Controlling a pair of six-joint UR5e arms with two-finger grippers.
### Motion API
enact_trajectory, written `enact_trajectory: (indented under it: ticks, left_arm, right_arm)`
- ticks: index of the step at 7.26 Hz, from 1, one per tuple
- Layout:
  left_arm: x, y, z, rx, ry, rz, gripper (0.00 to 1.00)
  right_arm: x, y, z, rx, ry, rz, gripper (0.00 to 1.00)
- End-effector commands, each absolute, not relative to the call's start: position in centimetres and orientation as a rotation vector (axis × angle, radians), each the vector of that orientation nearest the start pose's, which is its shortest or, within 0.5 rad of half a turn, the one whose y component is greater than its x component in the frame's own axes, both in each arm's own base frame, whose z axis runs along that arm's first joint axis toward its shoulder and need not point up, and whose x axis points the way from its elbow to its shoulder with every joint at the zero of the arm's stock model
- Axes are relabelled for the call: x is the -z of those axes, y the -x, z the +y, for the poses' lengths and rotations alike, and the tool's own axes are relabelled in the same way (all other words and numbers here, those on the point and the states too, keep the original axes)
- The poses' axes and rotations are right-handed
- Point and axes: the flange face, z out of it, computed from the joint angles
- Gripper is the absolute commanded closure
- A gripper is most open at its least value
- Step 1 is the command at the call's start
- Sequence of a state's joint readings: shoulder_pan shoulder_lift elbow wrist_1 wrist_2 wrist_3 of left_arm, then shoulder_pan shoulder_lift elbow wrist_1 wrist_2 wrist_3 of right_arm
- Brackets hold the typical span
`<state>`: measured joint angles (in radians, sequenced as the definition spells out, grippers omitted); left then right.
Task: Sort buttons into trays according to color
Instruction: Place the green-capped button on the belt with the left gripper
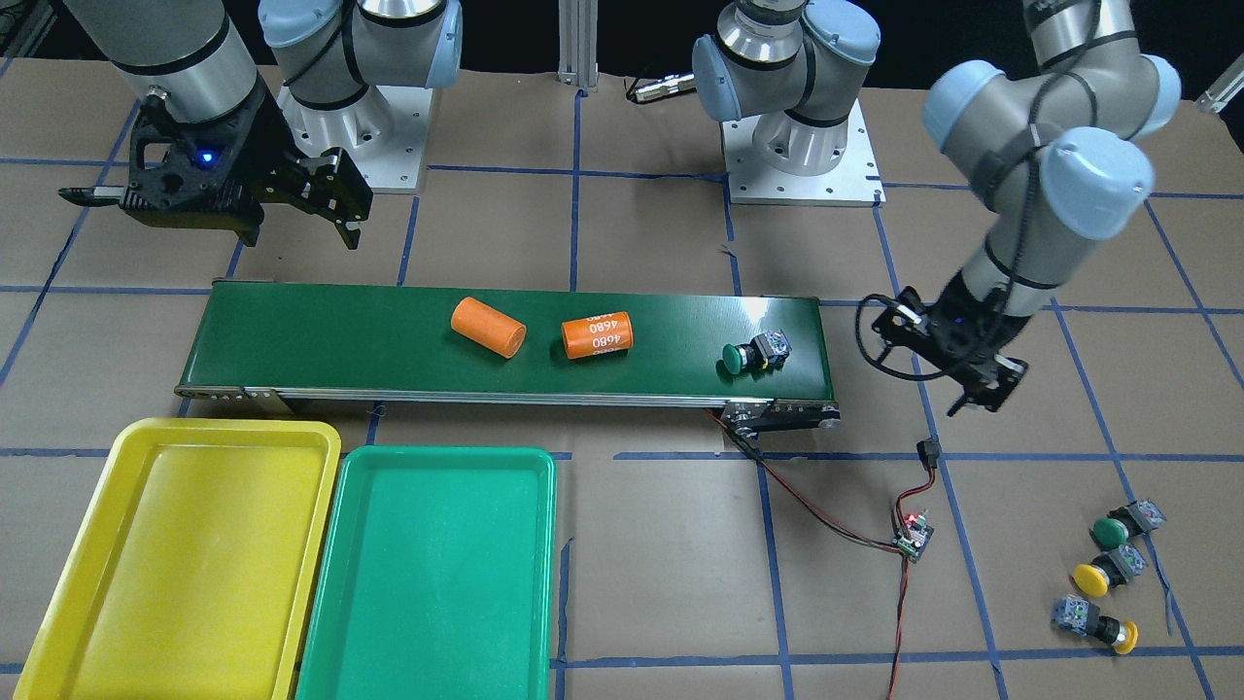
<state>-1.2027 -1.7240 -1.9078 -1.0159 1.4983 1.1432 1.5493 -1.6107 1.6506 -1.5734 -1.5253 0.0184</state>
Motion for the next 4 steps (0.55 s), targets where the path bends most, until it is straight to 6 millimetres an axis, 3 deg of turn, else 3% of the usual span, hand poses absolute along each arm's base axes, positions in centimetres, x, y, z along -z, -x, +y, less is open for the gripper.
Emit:
enact_trajectory:
  ticks: [1, 2, 3, 4]
  left_arm:
    - [-30.9, -18.1, -61.5, 0.149, -1.265, 2.801, 0.00]
    - [-29.7, -23.9, -63.6, 0.132, -1.246, 2.789, 0.00]
    - [-27.0, -27.2, -64.9, 0.114, -1.281, 2.792, 0.00]
    - [-24.3, -30.6, -64.6, 0.086, -1.316, 2.792, 0.00]
  right_arm:
    - [-46.8, -12.8, -47.4, -0.057, -0.063, 3.096, 0.00]
    - [-46.7, -12.8, -47.3, -0.071, -0.061, 3.096, 0.00]
    - [-46.7, -12.8, -47.2, -0.081, -0.064, 3.095, 0.00]
    - [-46.8, -12.8, -47.2, -0.071, -0.063, 3.096, 0.00]
